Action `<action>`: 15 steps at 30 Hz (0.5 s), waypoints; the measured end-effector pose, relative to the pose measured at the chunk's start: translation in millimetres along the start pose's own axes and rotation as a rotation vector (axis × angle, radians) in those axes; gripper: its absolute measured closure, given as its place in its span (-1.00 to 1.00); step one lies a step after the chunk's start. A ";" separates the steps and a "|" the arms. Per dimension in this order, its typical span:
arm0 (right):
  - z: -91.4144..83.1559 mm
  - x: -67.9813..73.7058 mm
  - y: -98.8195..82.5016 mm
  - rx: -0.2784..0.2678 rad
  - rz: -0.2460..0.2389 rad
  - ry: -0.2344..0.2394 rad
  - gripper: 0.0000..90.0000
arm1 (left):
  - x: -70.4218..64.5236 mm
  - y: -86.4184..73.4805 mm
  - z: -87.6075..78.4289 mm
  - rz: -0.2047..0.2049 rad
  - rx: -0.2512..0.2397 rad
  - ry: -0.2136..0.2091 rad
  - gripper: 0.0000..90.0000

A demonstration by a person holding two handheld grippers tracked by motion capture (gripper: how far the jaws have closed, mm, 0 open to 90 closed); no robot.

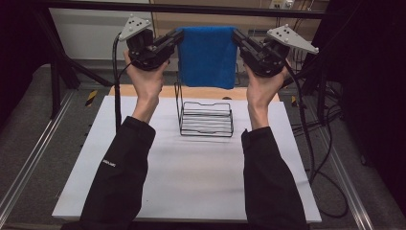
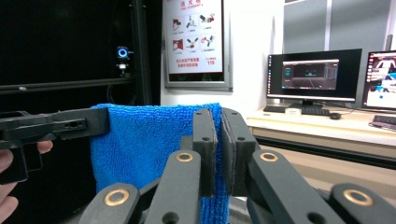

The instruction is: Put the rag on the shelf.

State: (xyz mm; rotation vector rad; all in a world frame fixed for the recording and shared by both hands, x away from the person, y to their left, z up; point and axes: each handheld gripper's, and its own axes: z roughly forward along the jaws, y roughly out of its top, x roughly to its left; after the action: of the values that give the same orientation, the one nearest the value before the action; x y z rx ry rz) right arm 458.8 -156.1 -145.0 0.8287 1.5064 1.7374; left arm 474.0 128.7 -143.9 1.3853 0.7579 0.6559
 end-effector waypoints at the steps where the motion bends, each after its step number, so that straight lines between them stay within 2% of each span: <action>1: 1.5 -1.3 -0.4 0.002 -0.001 -0.002 0.90 | 1.1 0.0 1.5 -0.001 0.000 -0.001 0.84; 3: 4.3 -3.6 -0.8 0.008 0.001 -0.004 0.90 | 2.8 0.2 4.8 -0.008 0.002 0.000 0.84; 8: 10.0 -8.1 0.0 0.011 0.008 -0.010 0.90 | 5.7 0.3 11.4 0.007 0.008 0.006 0.84; 12: 14.1 -11.0 -0.3 0.011 0.010 -0.016 0.90 | 9.1 -2.0 17.0 -0.012 0.002 0.003 0.84; 15: 18.1 -13.4 -2.3 0.021 0.011 -0.019 0.90 | 12.4 -4.9 21.6 -0.003 0.015 0.015 0.84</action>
State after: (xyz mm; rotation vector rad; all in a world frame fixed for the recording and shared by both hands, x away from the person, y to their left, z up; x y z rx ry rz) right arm 481.4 -156.8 -145.4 0.8635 1.5126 1.7197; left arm 498.5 124.9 -149.2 1.3938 0.7784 0.6602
